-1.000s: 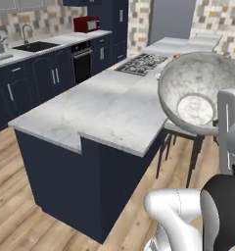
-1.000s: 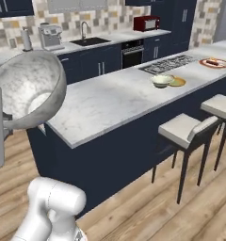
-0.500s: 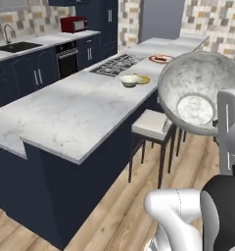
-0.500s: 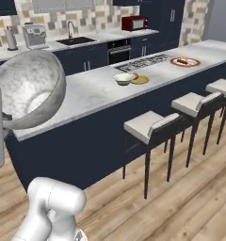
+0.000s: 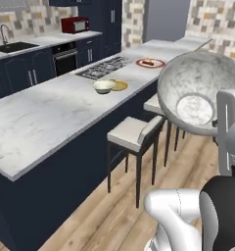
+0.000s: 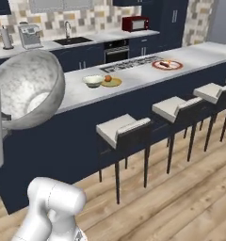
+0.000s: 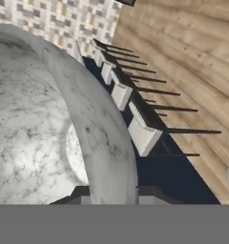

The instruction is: Take the smaller bowl and place it next to the appetizer plate on the dining counter , and place the larger bowl next to the plate with cooked food.

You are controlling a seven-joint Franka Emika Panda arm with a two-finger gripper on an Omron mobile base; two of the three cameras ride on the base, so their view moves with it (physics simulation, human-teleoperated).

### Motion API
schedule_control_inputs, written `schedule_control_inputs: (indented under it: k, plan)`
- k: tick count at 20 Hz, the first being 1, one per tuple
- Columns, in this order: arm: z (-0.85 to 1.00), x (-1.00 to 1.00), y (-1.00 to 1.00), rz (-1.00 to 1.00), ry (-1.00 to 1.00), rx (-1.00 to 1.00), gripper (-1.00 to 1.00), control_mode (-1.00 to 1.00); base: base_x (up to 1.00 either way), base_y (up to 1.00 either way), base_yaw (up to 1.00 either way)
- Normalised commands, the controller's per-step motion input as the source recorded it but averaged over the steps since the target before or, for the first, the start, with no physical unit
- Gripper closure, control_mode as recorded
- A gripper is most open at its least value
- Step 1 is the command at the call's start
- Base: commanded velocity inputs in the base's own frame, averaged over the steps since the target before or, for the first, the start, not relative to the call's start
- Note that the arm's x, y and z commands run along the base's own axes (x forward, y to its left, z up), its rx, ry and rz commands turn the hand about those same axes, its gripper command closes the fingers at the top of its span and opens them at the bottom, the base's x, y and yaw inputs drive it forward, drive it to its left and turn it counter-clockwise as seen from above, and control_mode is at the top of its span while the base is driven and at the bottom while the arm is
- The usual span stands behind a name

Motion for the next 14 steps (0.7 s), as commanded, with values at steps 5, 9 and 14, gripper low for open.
schedule_control_inputs:
  k: [5, 9, 14]
  plan:
    - [0.00, 0.00, 0.00, 0.00, 0.00, 0.00, 1.00, 1.00, 0.47, -1.00, 0.29]
    - [0.00, 0.00, 0.00, 0.00, 0.00, 0.00, 1.00, 1.00, 0.36, -1.00, 0.34]
    - [0.00, 0.00, 0.00, 0.00, 0.00, 0.00, 1.00, 1.00, 0.24, -1.00, 0.33]
